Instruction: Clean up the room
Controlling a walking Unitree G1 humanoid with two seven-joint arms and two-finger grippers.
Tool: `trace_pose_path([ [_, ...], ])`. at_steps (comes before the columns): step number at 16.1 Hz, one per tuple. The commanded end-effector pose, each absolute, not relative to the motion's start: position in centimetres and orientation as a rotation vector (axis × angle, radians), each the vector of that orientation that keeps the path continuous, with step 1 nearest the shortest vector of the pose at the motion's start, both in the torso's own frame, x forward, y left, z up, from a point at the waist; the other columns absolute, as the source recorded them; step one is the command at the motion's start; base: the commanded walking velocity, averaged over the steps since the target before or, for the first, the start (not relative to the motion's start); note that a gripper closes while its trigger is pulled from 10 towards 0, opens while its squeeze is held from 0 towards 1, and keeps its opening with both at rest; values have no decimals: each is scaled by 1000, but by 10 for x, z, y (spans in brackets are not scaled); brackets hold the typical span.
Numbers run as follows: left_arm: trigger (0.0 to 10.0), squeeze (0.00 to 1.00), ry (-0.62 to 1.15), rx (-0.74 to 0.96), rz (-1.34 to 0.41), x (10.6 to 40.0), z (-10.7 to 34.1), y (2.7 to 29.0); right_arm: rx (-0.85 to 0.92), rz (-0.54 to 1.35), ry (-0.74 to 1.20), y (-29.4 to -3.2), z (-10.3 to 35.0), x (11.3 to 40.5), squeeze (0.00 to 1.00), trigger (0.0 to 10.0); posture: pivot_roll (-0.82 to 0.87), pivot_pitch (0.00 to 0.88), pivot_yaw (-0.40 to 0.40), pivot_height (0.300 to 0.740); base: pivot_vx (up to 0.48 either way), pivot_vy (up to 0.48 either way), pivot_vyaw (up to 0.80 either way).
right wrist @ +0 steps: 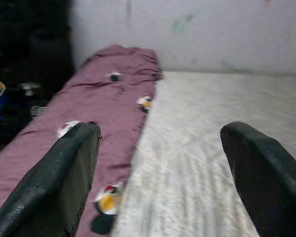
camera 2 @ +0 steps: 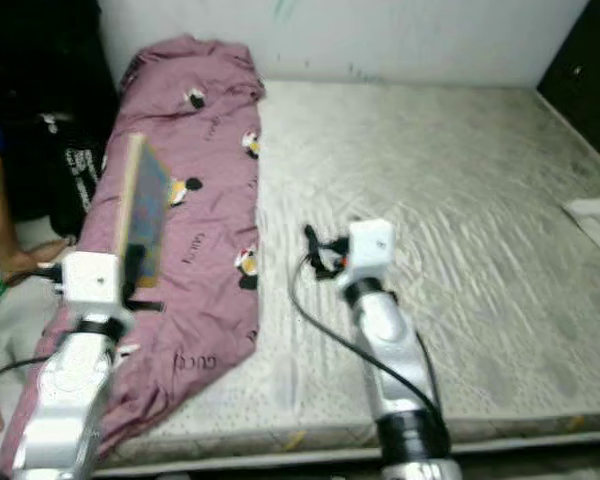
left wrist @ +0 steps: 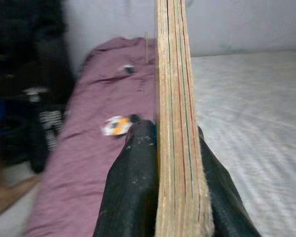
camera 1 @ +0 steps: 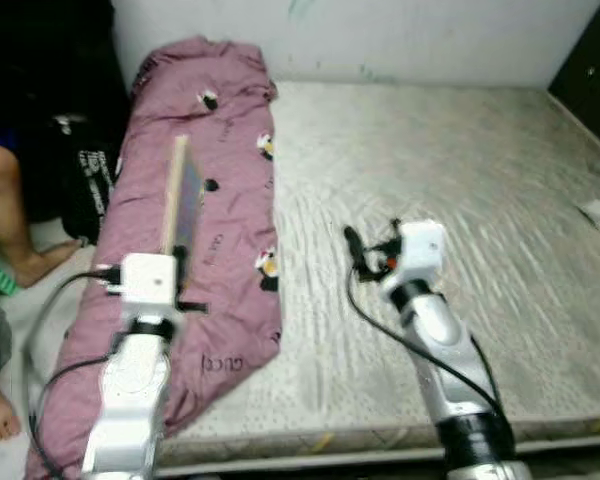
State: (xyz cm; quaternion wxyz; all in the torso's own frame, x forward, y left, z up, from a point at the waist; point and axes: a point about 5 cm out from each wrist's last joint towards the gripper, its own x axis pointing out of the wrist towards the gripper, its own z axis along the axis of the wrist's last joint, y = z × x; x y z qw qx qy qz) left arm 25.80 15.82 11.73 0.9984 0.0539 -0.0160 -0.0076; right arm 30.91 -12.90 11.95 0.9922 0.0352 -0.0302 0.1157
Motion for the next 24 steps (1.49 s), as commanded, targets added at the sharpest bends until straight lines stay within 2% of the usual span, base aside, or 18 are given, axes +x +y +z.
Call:
trace_pose_path([
  [1,10000,0,-68,90,-25,256,123,155,72,215,-43,-131,117,309,0,10000,4,0,-34,740,0,0,0],
  [17,10000,0,-73,50,-25,258,125,155,25,209,-13,-136,115,305,0,10000,-16,0,-53,740,0,-345,0],
  [24,10000,0,-72,31,-13,259,124,155,10,222,-5,-136,115,305,0,10000,-22,0,-65,740,0,-364,504],
])
